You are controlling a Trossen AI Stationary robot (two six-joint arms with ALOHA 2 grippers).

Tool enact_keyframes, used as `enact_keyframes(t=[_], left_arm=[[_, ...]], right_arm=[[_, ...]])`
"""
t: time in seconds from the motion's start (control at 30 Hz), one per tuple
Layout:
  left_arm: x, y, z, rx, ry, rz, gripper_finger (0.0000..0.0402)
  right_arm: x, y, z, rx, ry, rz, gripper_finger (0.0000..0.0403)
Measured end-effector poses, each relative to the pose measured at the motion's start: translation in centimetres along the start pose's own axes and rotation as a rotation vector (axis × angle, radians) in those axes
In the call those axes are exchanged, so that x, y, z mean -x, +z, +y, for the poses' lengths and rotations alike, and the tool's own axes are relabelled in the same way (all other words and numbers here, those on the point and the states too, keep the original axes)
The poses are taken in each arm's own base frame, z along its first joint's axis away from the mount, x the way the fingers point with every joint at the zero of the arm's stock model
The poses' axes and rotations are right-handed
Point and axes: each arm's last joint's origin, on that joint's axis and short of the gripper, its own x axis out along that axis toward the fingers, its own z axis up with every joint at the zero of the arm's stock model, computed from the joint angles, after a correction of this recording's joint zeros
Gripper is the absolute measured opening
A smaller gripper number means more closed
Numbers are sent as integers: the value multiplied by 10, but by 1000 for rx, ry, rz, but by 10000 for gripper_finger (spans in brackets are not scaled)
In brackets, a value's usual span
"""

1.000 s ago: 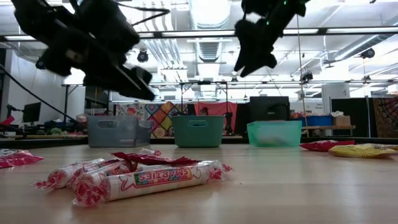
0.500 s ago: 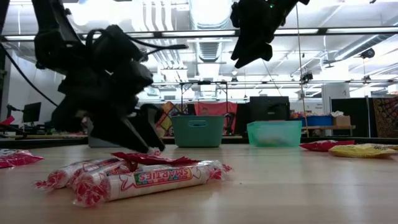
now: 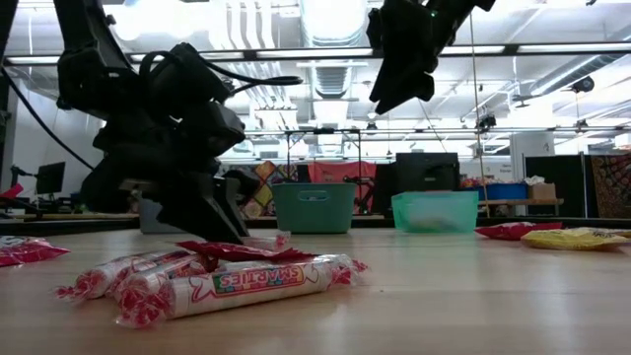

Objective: Sort candy
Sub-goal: Put the white candy on the black bin

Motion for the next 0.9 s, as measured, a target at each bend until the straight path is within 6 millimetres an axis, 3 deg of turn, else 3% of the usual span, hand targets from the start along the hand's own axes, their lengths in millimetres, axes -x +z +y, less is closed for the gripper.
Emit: enact_keyframes(t=[0.2, 0.37, 0.63, 0.8, 0.9], left_arm=[[13, 5, -1, 5, 39, 32, 21], [44, 18, 2, -8, 154, 65, 12], [128, 21, 34, 205, 635, 105, 18], [184, 1, 62, 566, 1042, 68, 19], [207, -14, 74, 742, 1162, 40, 18]], right_arm=[[-10, -12, -3, -31, -25, 37, 183], [-18, -26, -7, -71, -56, 79, 183], [-29, -38, -6, -112, -65, 77, 183], [-33, -40, -3, -112, -49, 44, 183], [-34, -38, -1, -107, -37, 14, 183]])
